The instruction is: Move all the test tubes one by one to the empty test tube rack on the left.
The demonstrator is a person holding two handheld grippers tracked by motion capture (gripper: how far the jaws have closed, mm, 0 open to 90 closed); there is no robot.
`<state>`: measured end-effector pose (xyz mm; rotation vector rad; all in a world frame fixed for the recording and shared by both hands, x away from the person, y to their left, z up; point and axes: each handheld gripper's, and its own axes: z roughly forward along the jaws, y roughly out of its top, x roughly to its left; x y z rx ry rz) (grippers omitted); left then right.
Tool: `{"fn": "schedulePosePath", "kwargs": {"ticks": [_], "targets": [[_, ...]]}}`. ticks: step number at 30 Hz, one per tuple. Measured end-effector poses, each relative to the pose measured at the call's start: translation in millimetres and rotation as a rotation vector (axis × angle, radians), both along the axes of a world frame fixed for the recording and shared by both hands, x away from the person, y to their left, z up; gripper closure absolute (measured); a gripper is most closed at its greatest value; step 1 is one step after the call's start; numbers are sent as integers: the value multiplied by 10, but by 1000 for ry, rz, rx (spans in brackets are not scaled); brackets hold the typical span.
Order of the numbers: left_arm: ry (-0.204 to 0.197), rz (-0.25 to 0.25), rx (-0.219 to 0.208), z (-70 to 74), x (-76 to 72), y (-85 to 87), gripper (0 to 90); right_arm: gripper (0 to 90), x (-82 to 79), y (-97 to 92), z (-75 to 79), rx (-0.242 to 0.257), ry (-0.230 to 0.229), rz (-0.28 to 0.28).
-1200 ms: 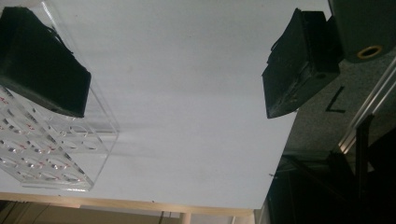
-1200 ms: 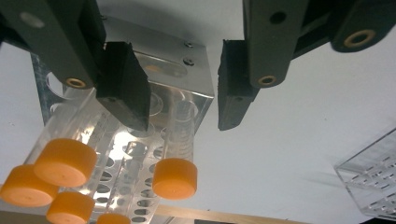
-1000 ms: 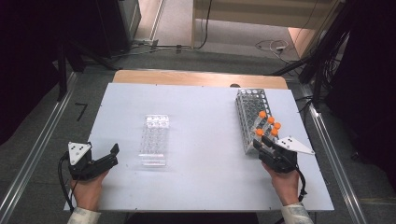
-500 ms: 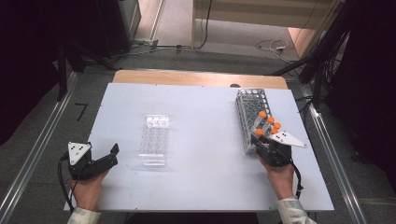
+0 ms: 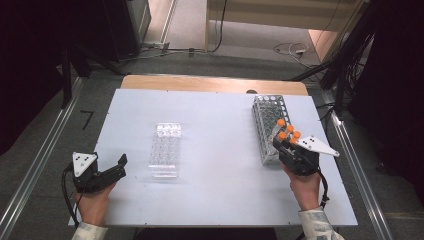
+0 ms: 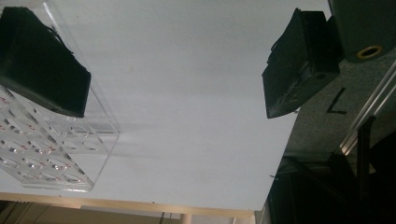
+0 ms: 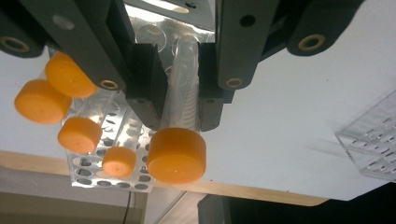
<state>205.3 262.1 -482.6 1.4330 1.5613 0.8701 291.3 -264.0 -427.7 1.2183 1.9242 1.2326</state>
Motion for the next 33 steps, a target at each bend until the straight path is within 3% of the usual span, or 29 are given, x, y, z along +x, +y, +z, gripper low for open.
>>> {"fn": "schedulePosePath", "kwargs": {"ticks": [10, 19, 26, 33], "targets": [[-8, -10, 4, 18, -9, -38, 77, 716, -43, -9, 209, -1, -21, 0], [-25, -29, -13, 105, -47, -85, 77, 716, -123, 99, 347, 6, -39, 46], [-36, -75, 0, 193, -81, -202, 77, 718, -116, 200, 330, 12, -32, 76], [-51, -112, 8, 272, -109, -312, 78, 718, -136, 418, 284, -1, -21, 134]]}}
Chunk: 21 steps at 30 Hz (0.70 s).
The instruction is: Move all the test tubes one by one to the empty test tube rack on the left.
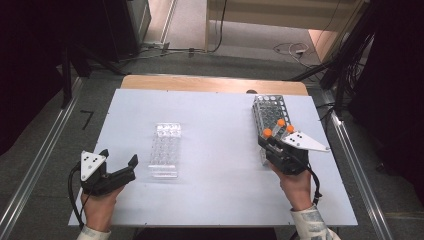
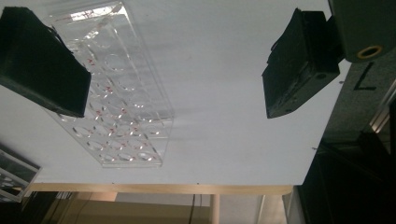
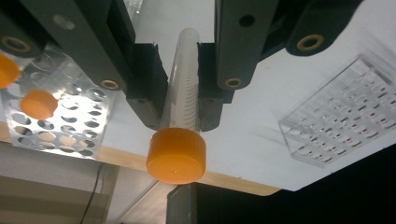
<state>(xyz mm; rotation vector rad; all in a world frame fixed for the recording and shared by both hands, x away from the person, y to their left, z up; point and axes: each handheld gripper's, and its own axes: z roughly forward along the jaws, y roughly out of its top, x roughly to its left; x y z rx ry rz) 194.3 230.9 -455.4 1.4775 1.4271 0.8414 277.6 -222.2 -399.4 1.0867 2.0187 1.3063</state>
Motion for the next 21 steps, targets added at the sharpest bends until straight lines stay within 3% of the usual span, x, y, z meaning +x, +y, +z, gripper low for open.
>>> {"fn": "schedulePosePath", "kwargs": {"ticks": [12, 21], "targets": [[1, -51, -8, 66, -2, -102, 78, 718, -8, 405, -108, -28, 26, 86], [7, -116, -5, 121, 8, -308, 80, 719, -47, 675, -154, -50, 26, 147]]}}
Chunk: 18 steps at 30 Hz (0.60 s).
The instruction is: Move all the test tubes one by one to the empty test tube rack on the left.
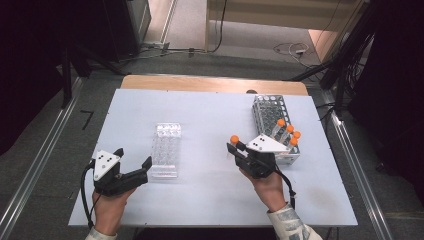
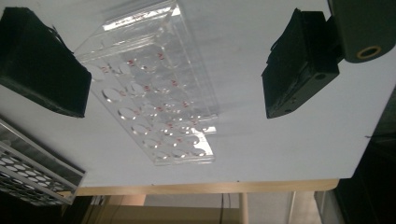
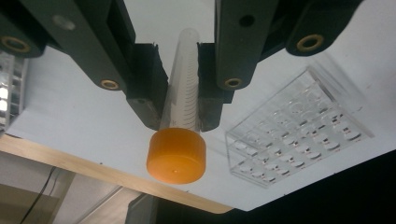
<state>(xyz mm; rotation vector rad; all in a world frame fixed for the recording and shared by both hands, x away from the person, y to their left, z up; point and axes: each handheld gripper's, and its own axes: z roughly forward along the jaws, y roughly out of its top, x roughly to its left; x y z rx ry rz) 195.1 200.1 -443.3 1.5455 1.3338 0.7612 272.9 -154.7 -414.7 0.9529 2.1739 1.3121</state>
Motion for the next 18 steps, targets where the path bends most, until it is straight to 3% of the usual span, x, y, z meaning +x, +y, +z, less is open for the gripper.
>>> {"fn": "schedulePosePath", "kwargs": {"ticks": [18], "targets": [[-4, -170, -9, 209, 209, -524, 153, 719, -29, 493, -152, -54, 20, 94]]}}
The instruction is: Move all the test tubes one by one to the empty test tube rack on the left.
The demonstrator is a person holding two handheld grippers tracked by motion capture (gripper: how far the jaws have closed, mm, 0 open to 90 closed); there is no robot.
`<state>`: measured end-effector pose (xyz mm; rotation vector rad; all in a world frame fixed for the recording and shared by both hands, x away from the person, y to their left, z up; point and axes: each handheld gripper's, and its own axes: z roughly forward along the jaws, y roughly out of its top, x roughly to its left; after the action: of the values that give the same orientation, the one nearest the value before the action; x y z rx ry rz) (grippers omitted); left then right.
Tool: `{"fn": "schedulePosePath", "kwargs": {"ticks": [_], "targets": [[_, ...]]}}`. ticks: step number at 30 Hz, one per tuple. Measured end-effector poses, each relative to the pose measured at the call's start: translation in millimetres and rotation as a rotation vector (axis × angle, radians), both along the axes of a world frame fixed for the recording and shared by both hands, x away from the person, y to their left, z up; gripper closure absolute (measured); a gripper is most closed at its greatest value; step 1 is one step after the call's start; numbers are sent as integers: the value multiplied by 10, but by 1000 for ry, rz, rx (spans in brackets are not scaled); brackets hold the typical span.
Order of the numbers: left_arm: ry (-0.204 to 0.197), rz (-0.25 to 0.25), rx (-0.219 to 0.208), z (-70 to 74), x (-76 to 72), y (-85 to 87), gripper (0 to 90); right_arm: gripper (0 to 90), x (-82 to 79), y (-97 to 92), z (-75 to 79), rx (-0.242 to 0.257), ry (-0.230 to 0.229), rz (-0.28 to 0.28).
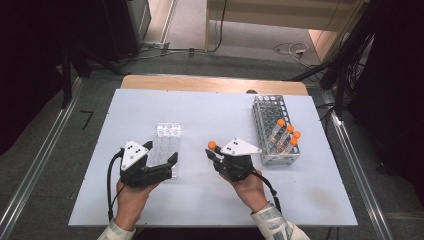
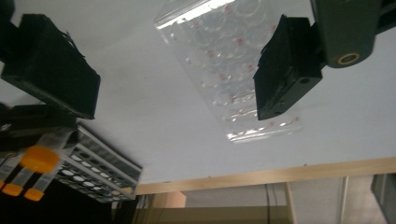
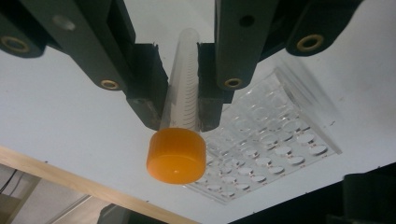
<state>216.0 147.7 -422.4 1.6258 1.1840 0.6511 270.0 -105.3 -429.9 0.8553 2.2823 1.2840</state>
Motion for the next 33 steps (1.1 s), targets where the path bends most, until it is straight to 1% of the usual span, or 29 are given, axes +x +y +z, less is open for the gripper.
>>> {"fn": "schedulePosePath", "kwargs": {"ticks": [1, 2, 3, 4, 5, 6, 7, 8, 9, 11, 12, 13, 14, 16, 17, 18, 19, 20, 21, 22, 24, 26, 27, 29, 31, 33], "targets": [[-1, -7, 2, 12, 19, -40, 153, 719, 0, 0, 0, 0, 0, 0], [0, -17, 6, 25, 39, -77, 159, 719, -1, 55, -21, -10, 0, 10], [-2, -47, 2, 48, 73, -151, 179, 719, -3, 81, -31, -12, -4, 15], [-2, -47, 2, 48, 73, -151, 189, 719, -3, 81, -31, -12, -4, 15], [-2, -59, 4, 63, 84, -189, 189, 719, -7, 101, -35, -15, -2, 18], [-5, -72, 3, 77, 98, -229, 212, 719, -8, 136, -42, -12, -1, 26], [-5, -89, 5, 96, 108, -265, 222, 719, -10, 149, -42, -14, 0, 29], [-9, -114, 2, 133, 126, -338, 235, 719, -10, 164, -44, -13, -2, 33], [-9, -114, 2, 133, 126, -338, 243, 719, -13, 176, -44, -16, 1, 34], [-11, -140, -1, 167, 147, -406, 254, 719, -17, 188, -45, -15, 2, 34], [-12, -152, -1, 180, 156, -433, 299, 719, -18, 208, -48, -14, -2, 42], [-12, -167, -4, 187, 179, -483, 322, 719, -20, 214, -49, -12, 0, 44], [-12, -167, -4, 187, 179, -483, 349, 719, -21, 218, -49, -12, 1, 46], [-4, -185, 0, 180, 202, -520, 392, 719, -22, 228, -48, -11, 0, 49], [0, -191, 7, 175, 211, -531, 392, 719, -22, 228, -48, -11, 0, 49], [4, -197, 9, 168, 219, -540, 439, 719, -27, 231, -44, -8, -2, 53], [8, -198, 7, 161, 224, -548, 464, 719, -29, 231, -42, -6, -2, 53], [11, -204, 5, 155, 231, -553, 464, 719, -29, 231, -42, -6, -2, 53], [15, -209, 7, 150, 239, -556, 503, 719, -28, 233, -41, -3, -1, 54], [16, -212, 4, 145, 246, -562, 503, 719, -28, 233, -41, -3, -1, 54], [21, -218, 2, 139, 255, -569, 530, 719, -28, 242, -42, -1, -1, 57], [22, -227, -2, 132, 262, -578, 587, 719, -32, 249, -35, 3, -1, 59], [23, -227, -1, 128, 264, -582, 587, 719, -32, 249, -35, 3, -1, 59], [26, -229, -2, 122, 270, -587, 619, 719, -32, 249, -30, 7, -1, 57], [30, -235, -9, 117, 274, -592, 641, 719, -33, 245, -27, 10, 1, 55], [29, -236, -8, 116, 275, -596, 655, 719, -29, 241, -25, 15, 1, 53]]}}
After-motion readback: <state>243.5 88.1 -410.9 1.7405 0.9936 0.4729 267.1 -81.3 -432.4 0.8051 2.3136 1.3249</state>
